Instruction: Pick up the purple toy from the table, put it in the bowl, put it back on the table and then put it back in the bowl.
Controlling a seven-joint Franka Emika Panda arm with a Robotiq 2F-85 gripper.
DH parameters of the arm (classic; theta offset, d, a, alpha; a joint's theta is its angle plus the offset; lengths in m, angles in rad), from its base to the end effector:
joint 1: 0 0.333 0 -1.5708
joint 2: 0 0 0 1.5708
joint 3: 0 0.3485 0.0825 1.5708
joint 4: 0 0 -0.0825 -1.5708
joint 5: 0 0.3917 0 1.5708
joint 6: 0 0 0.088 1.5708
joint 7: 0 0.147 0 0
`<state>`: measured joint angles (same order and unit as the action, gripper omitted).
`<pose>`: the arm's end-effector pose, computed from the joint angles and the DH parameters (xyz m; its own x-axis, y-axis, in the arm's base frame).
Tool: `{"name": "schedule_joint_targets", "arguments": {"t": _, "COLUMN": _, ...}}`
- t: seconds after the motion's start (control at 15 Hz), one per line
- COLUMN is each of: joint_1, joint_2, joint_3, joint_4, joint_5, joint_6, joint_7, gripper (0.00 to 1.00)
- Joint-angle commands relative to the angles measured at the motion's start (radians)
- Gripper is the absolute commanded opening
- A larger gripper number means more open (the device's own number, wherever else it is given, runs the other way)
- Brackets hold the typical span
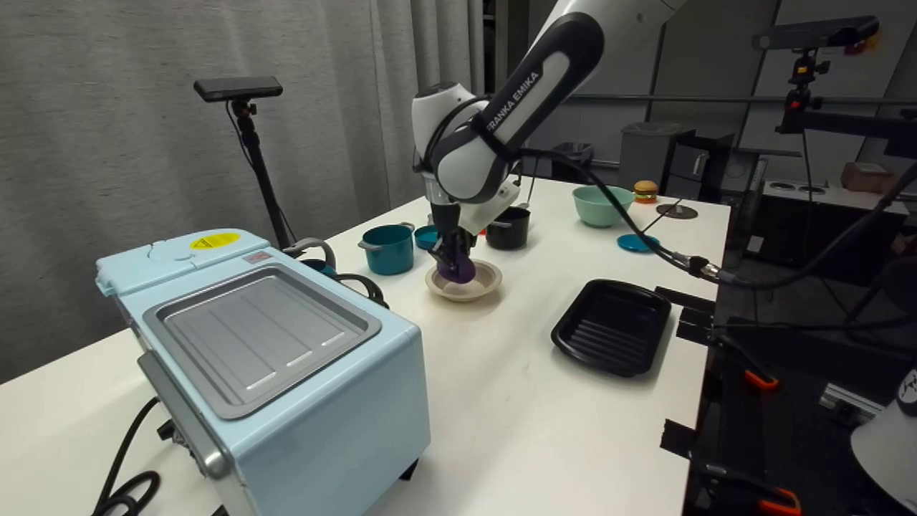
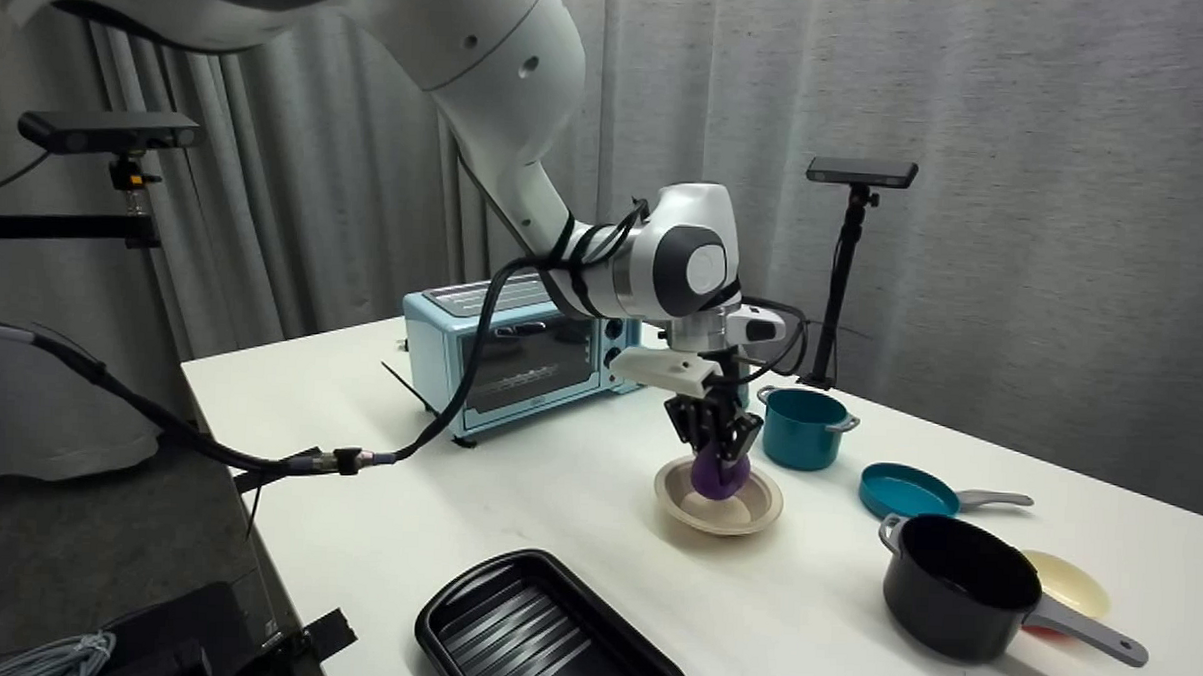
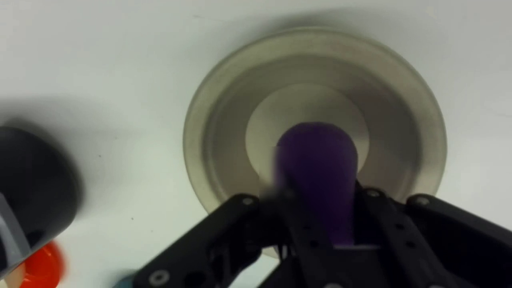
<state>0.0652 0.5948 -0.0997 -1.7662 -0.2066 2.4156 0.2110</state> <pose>0.6942 -0.0252 0.2158 0.9946 -0.0681 0.0779 -0.0817 -0.9790 0.1869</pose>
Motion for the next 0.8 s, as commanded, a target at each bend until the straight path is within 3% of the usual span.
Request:
{"name": "schedule_joint_targets", "arguments": {"t": 0.0, "joint_1": -0.019, "joint_2": -0.109, "joint_3": 0.026, "joint_4": -0.045, "joint_5": 0.054, "joint_6": -0.012, "joint_7": -0.033, "gripper": 0.06}}
{"name": "schedule_joint_targets", "arguments": {"t": 0.33, "joint_1": -0.042, "joint_2": -0.252, "joint_3": 0.032, "joint_4": -0.119, "joint_5": 0.104, "joint_6": -0.003, "joint_7": -0.062, "gripper": 0.06}}
{"name": "schedule_joint_targets", "arguments": {"t": 0.73, "joint_1": -0.133, "joint_2": -0.409, "joint_3": 0.024, "joint_4": -0.254, "joint_5": 0.191, "joint_6": -0.013, "joint_7": -0.210, "gripper": 0.06}}
